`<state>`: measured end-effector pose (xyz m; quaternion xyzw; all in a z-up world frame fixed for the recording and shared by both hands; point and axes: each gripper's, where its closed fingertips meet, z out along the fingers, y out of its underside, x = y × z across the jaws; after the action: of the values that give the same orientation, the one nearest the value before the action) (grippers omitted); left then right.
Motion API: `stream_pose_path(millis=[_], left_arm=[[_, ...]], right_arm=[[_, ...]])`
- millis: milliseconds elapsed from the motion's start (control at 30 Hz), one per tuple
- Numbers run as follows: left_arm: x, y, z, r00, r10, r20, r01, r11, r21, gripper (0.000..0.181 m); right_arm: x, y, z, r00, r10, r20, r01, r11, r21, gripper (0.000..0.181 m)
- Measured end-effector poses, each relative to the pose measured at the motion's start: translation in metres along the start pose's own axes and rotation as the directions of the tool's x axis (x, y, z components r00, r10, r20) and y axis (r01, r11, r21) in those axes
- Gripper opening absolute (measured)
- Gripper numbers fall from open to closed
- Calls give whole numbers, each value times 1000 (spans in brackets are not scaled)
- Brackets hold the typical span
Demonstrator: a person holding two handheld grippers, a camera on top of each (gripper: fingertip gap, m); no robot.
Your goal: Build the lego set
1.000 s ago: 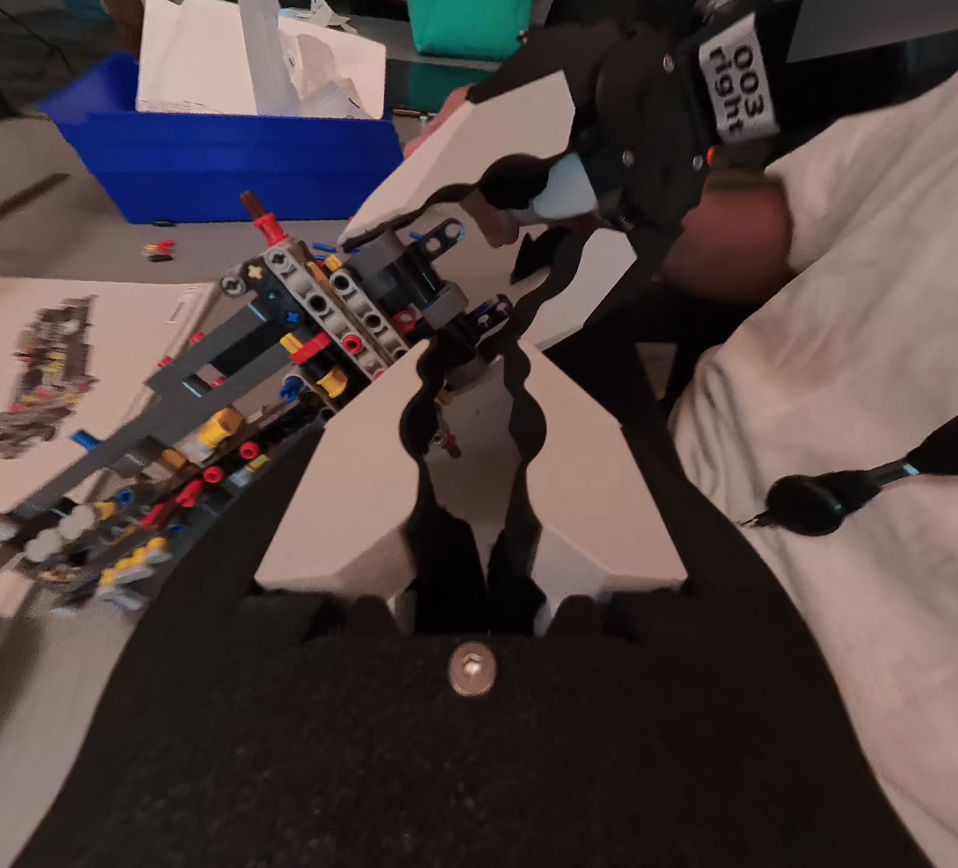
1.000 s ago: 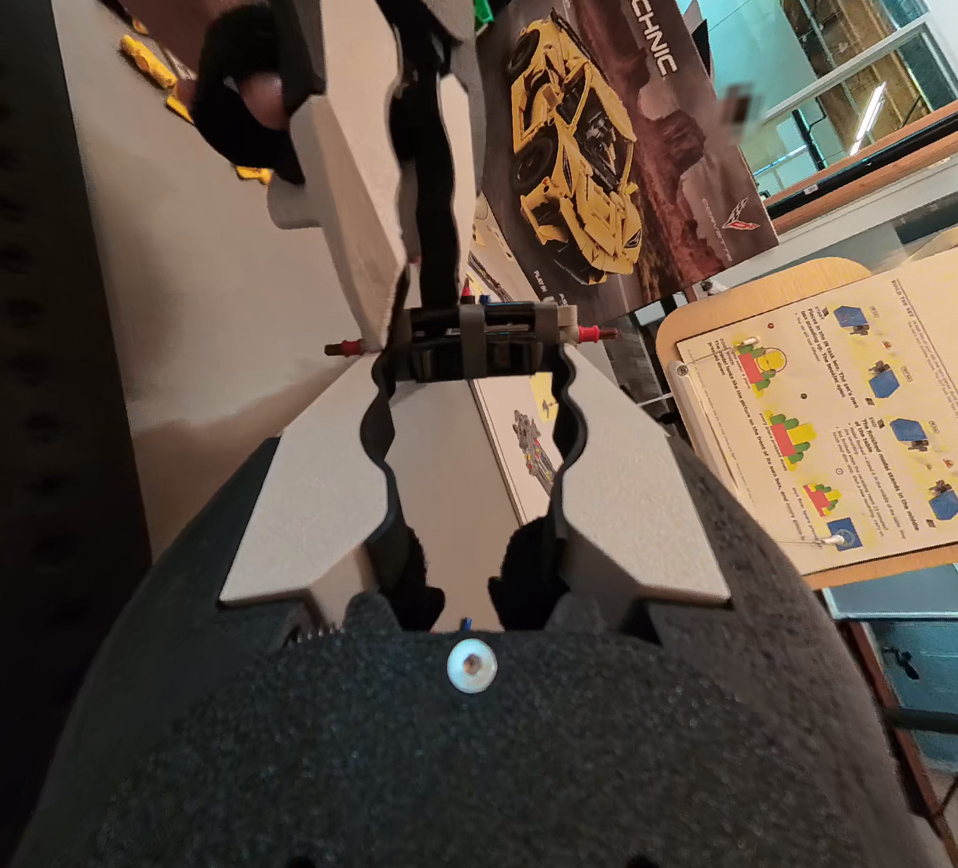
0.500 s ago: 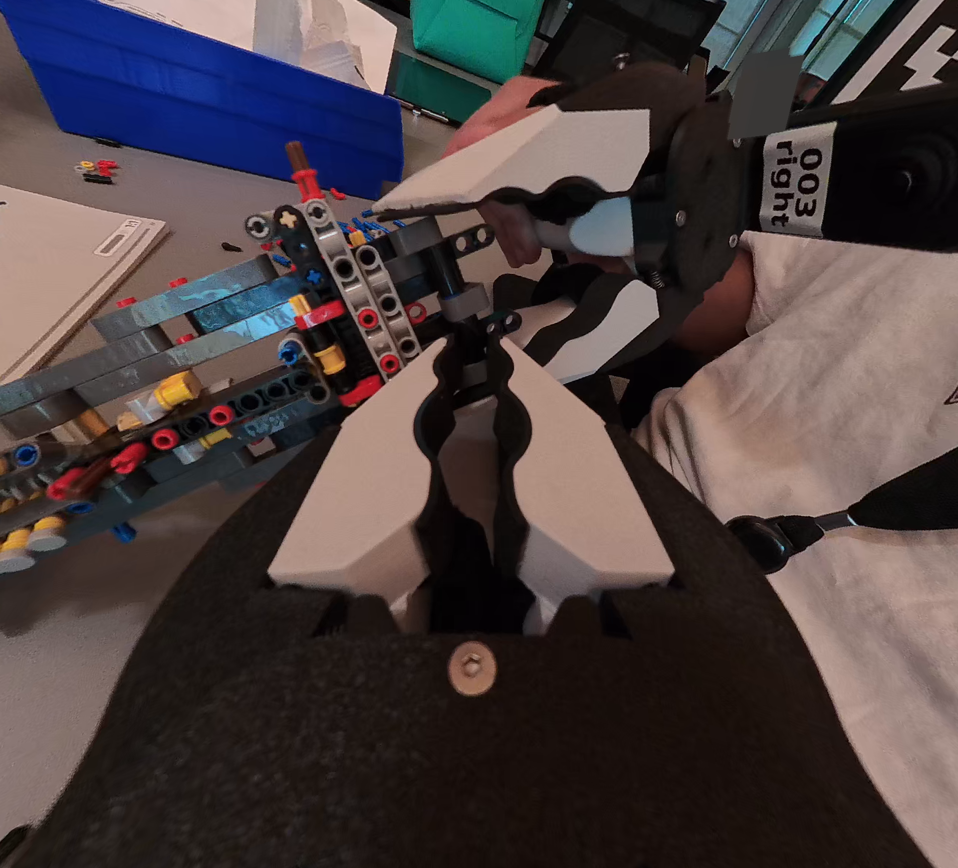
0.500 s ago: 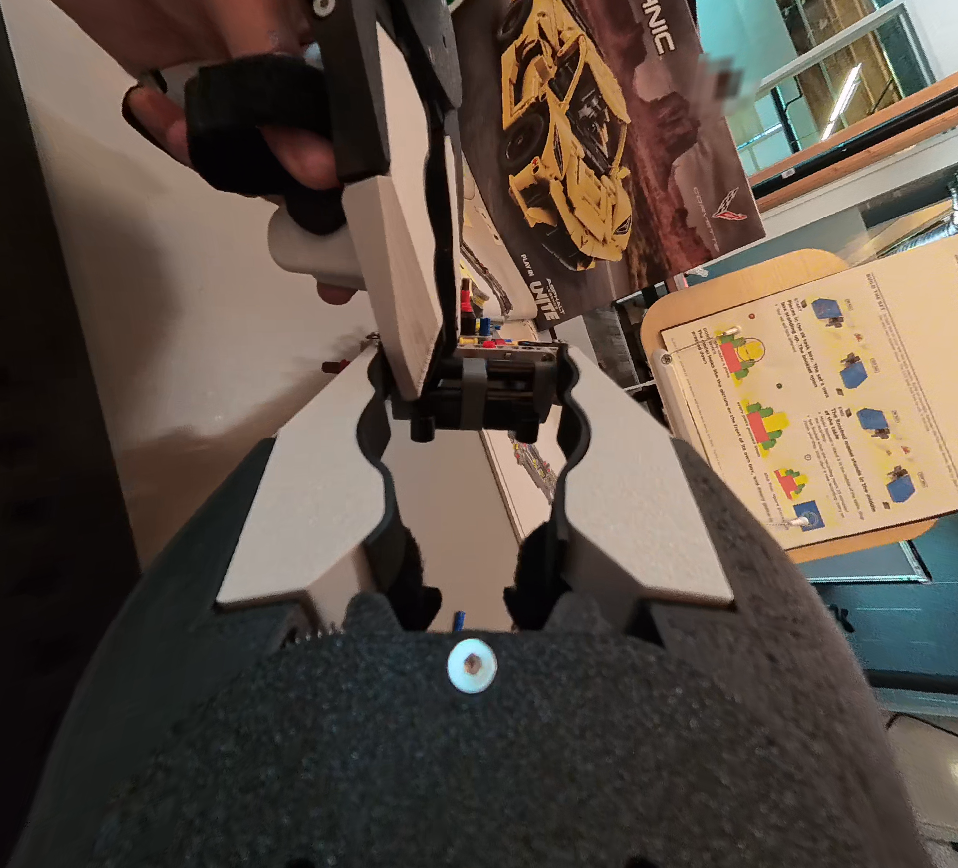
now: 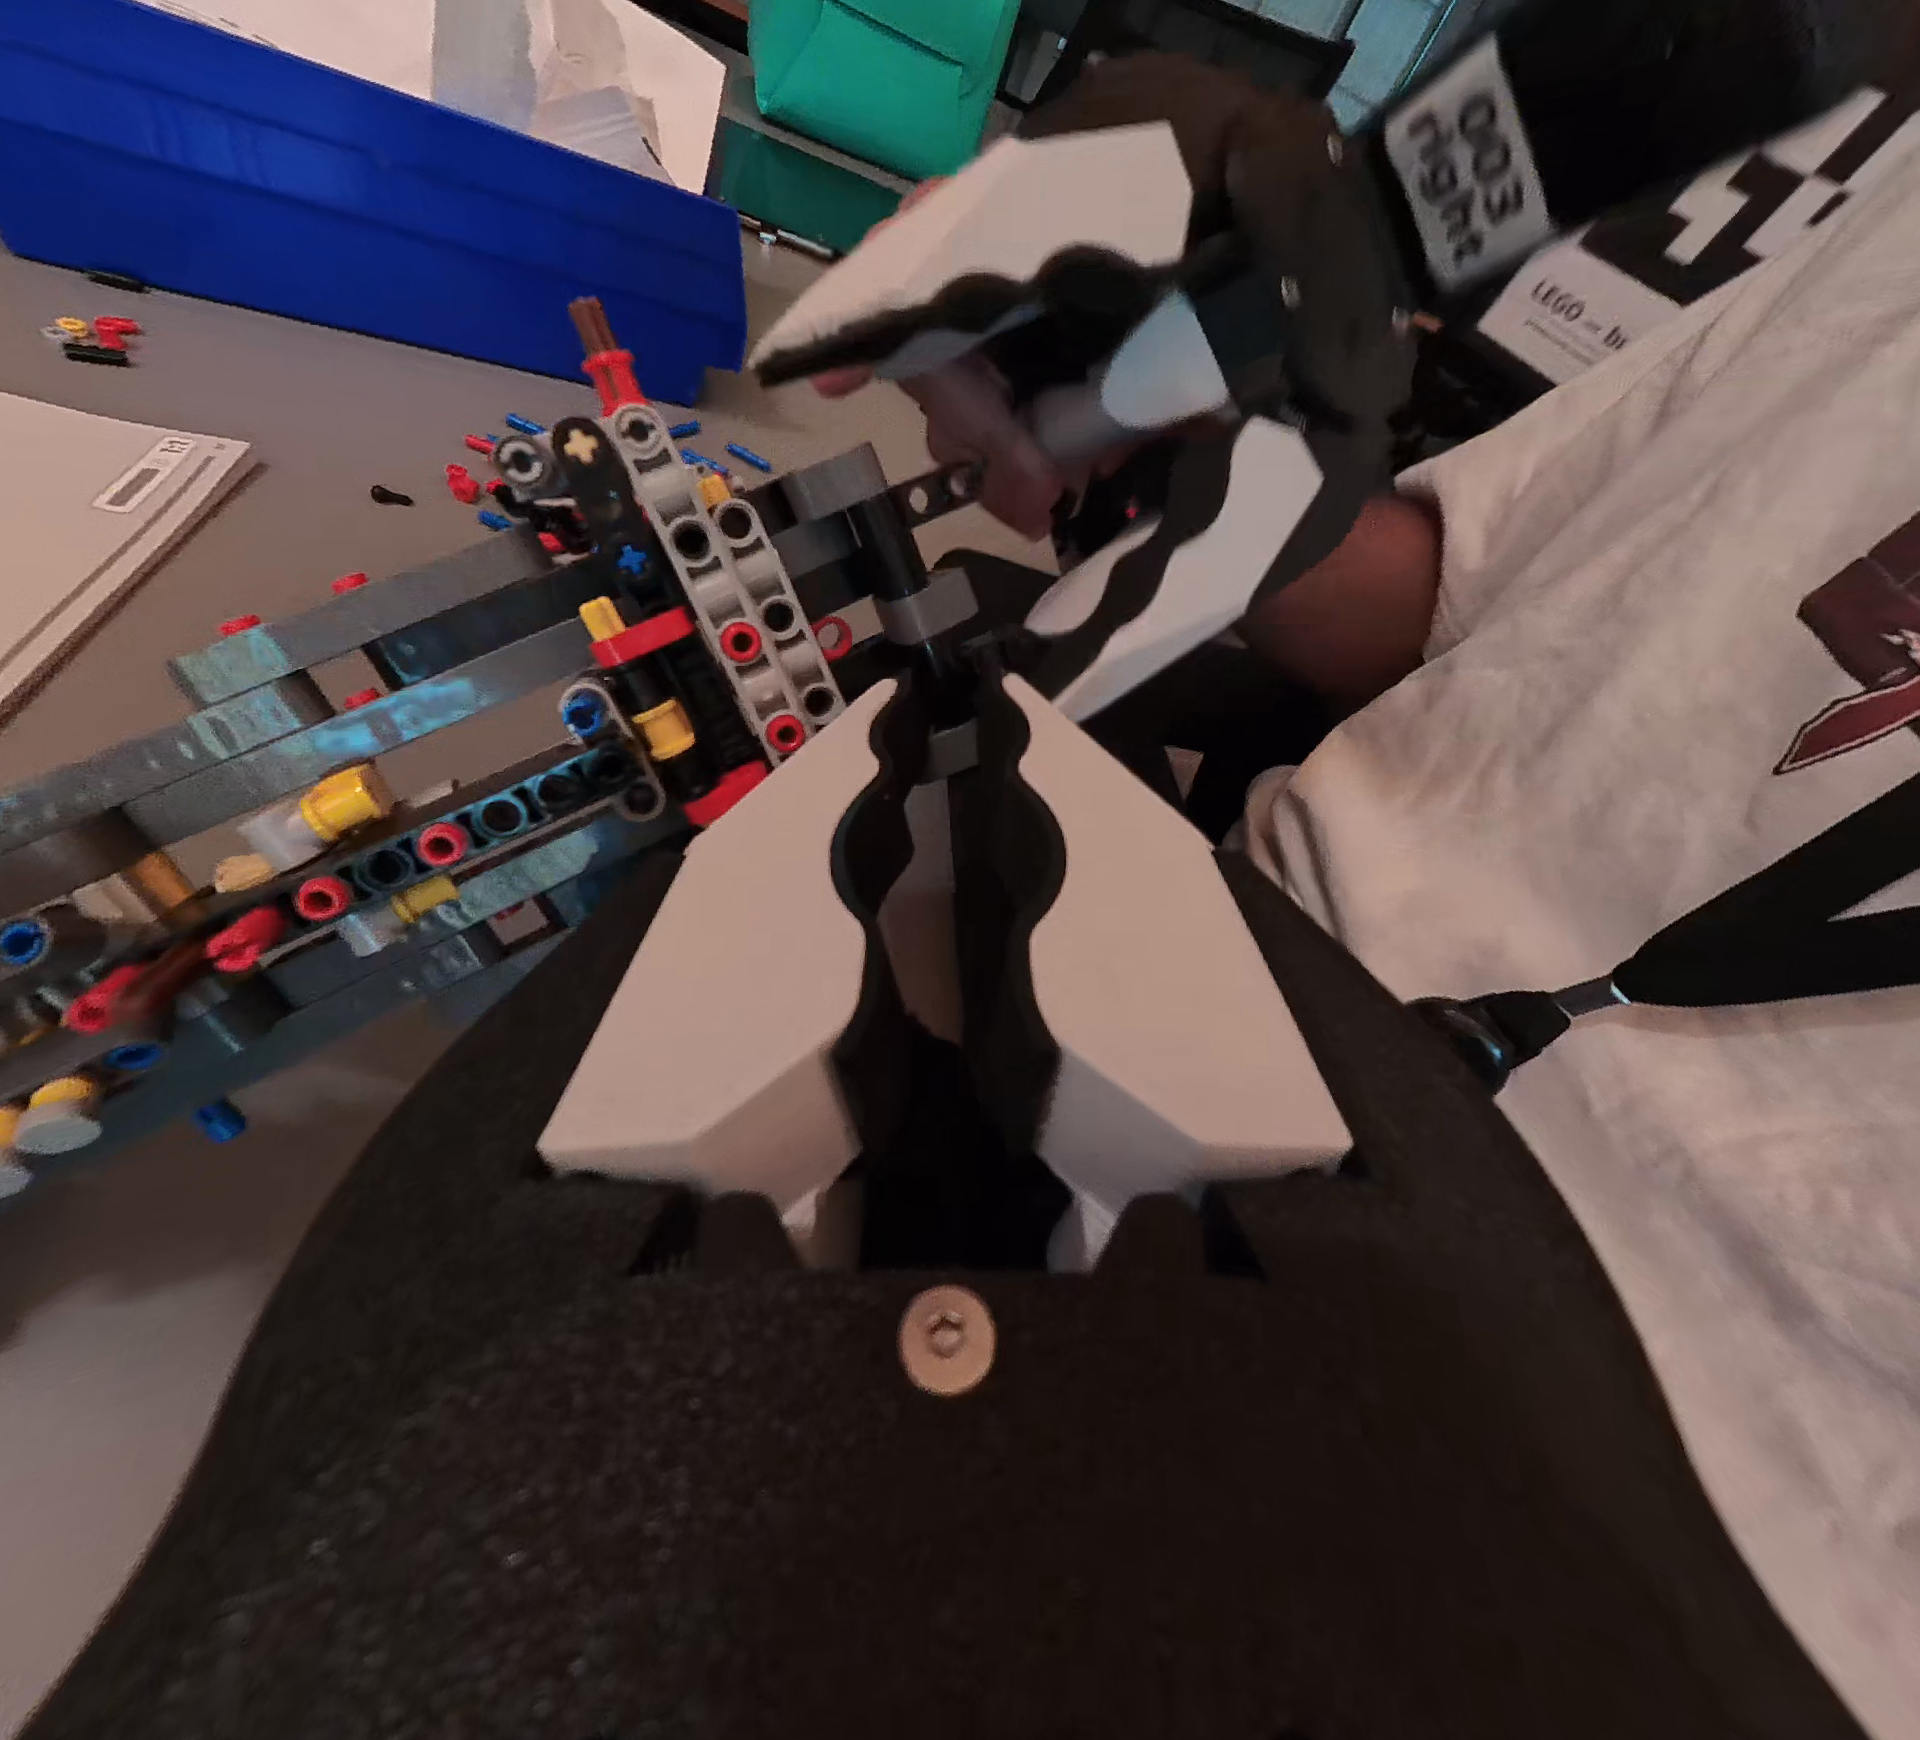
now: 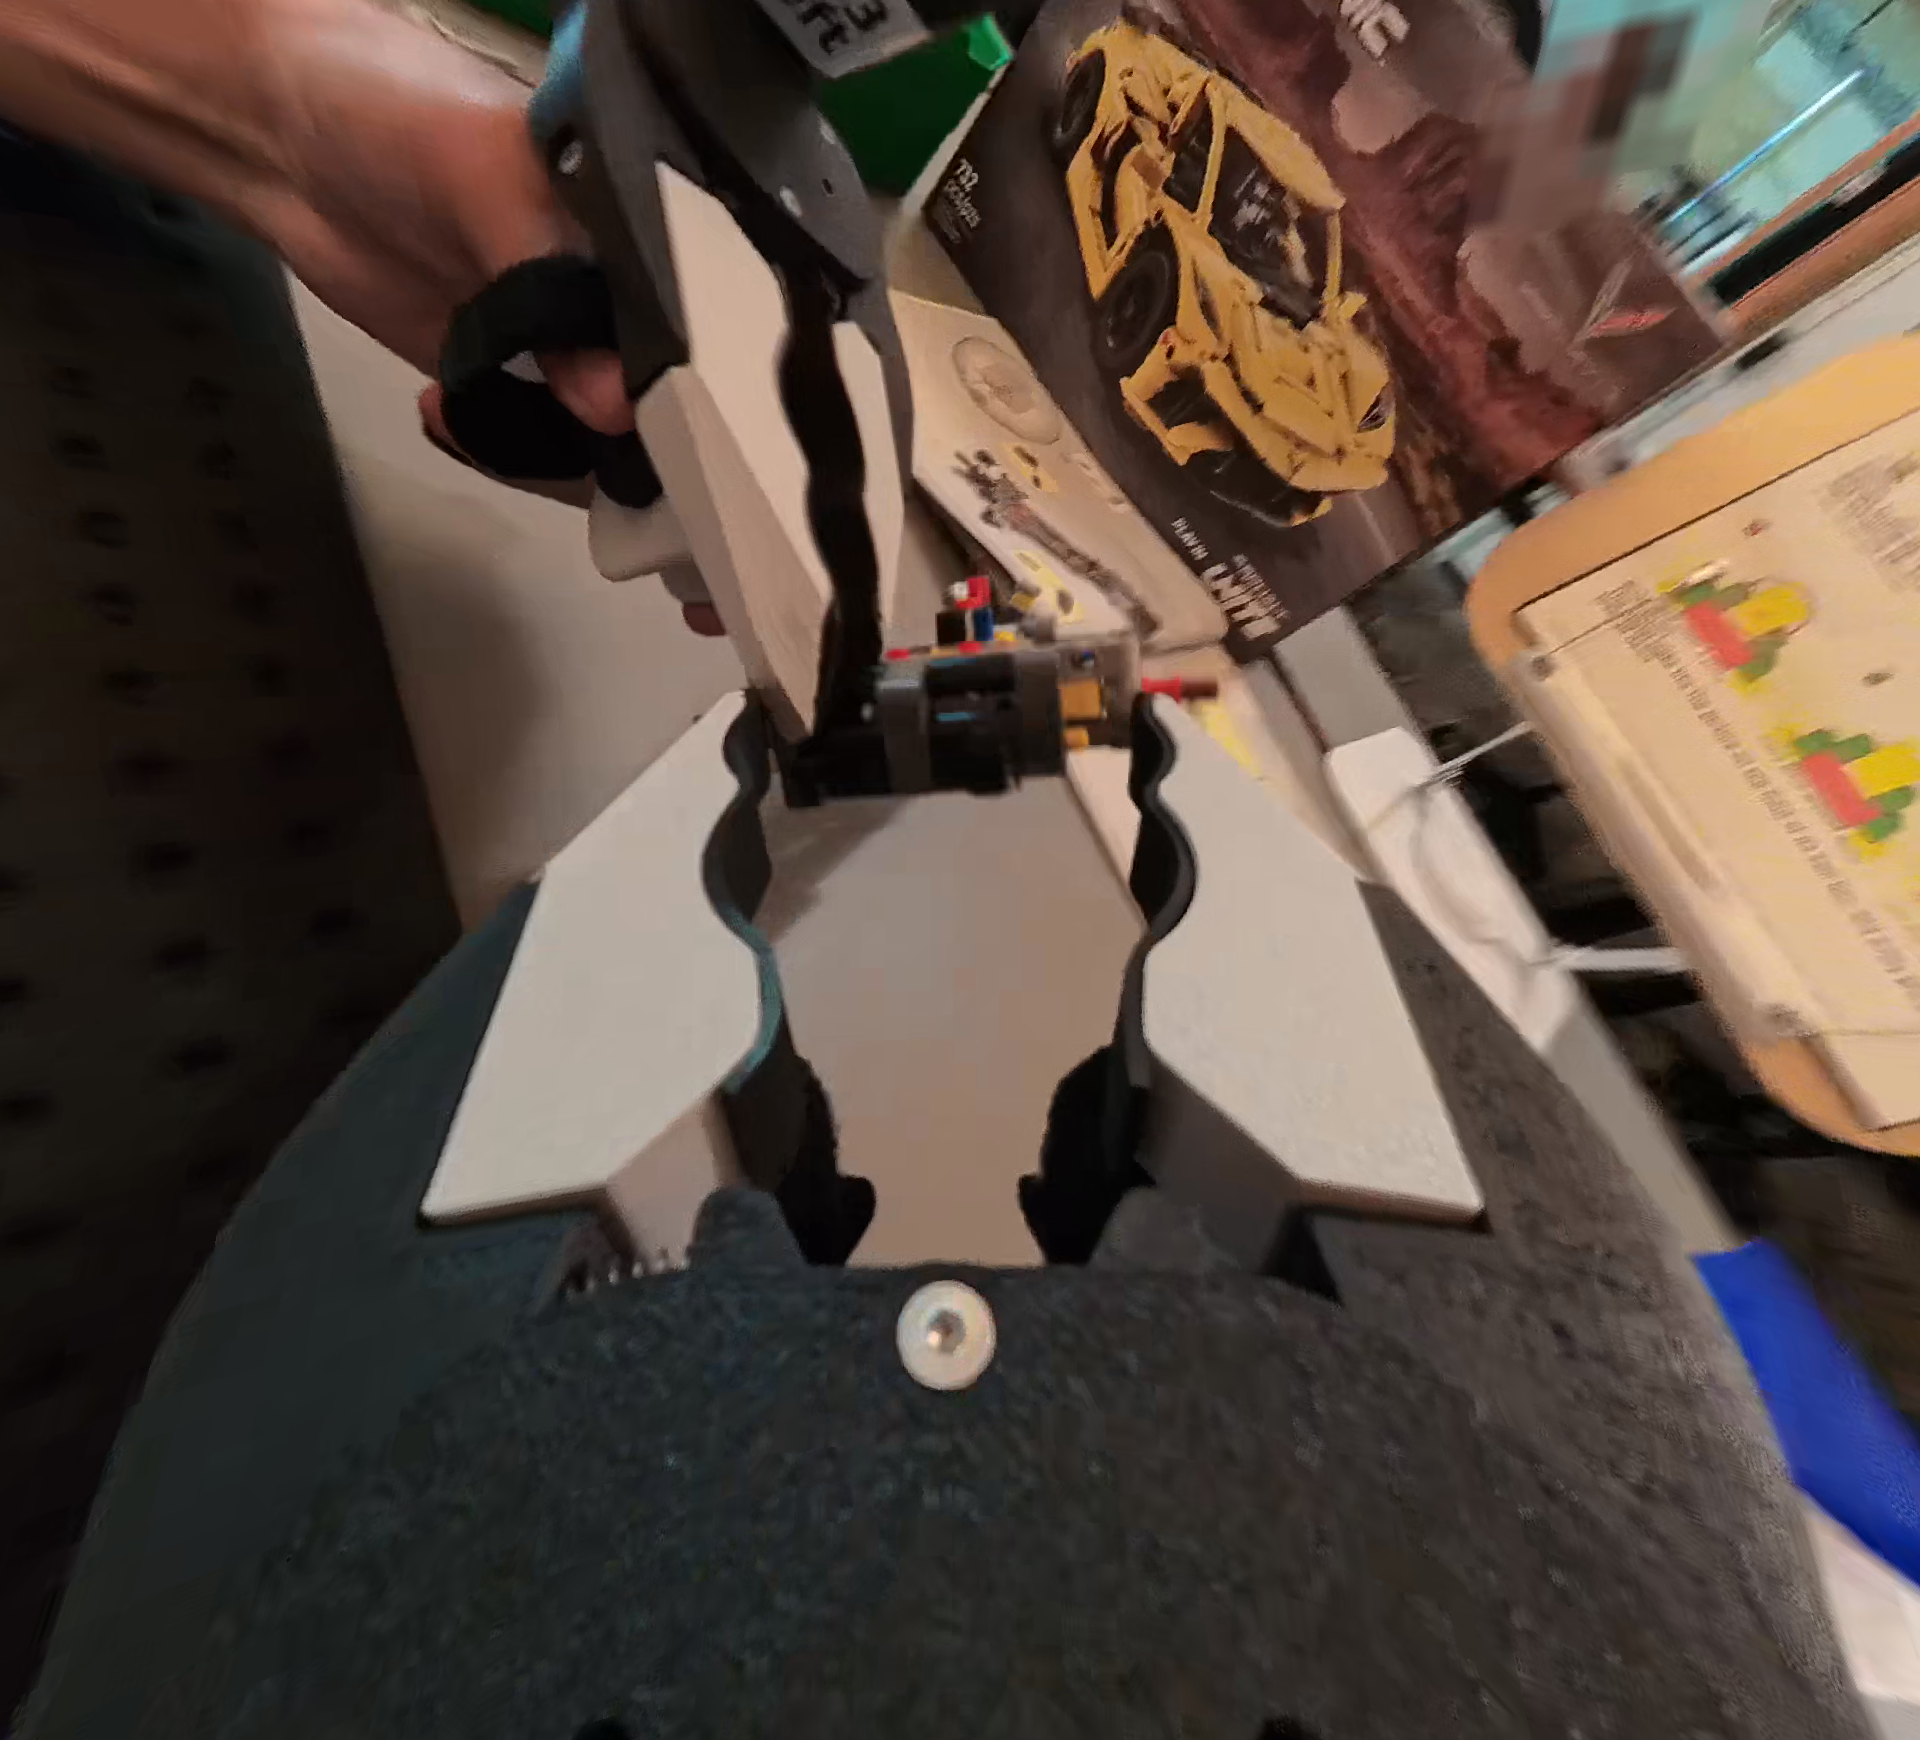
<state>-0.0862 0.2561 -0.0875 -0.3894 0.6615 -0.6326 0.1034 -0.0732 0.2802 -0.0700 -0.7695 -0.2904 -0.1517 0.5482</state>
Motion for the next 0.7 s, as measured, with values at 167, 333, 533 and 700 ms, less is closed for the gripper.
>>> stream_pose_path(millis=[167,333,533,700], left_arm=[[-5,28,4,996,62,64,-54,992,-116,7],[-4,42,9,994,87,62,-76,984,-159,7],[-12,62,19,967,225,121,-184,942,-281,7],[-18,73,25,939,308,155,-238,905,-353,8]], right_arm=[[-3,21,-16,929,335,157,-335,942,-26,50],[-2,28,-26,813,555,176,-567,823,24,30],[-36,54,-10,598,765,240,-757,637,-146,44],[-40,69,-3,392,894,216,-871,436,-225,37]])
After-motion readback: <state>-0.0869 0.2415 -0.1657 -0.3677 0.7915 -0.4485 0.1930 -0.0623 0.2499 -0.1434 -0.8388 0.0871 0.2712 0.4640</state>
